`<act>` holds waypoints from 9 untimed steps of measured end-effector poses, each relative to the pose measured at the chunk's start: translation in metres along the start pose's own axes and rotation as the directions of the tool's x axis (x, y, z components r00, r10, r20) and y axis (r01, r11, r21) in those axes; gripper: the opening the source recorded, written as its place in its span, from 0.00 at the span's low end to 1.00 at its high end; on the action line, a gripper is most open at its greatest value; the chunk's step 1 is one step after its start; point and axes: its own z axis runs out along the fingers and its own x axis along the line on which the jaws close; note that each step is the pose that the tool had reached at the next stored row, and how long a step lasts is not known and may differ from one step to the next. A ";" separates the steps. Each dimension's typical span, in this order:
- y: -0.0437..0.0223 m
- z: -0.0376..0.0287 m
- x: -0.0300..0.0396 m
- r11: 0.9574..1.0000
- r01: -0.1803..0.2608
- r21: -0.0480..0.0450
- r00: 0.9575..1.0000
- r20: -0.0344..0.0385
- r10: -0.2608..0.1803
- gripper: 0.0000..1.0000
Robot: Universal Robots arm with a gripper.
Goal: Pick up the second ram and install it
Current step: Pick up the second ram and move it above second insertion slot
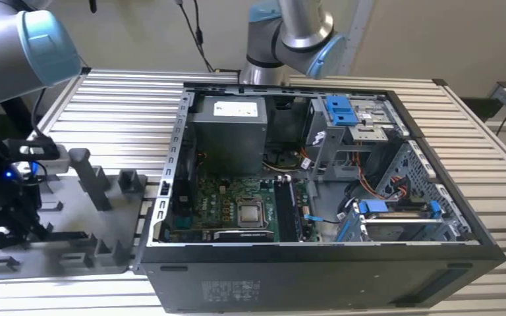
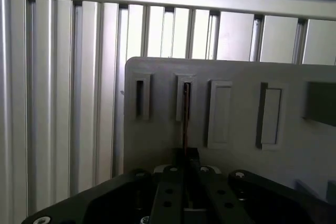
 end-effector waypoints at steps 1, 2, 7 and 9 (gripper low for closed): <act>0.0000 -0.0008 0.0000 1.000 0.000 0.000 1.000 0.000 0.000 0.14; 0.0000 -0.0018 0.0000 1.000 0.000 0.000 1.000 0.000 0.000 0.14; 0.0000 -0.0085 -0.0002 1.000 0.000 0.000 1.000 0.000 0.000 0.14; -0.0001 -0.0106 -0.0002 1.000 0.000 0.000 1.000 0.000 0.000 0.14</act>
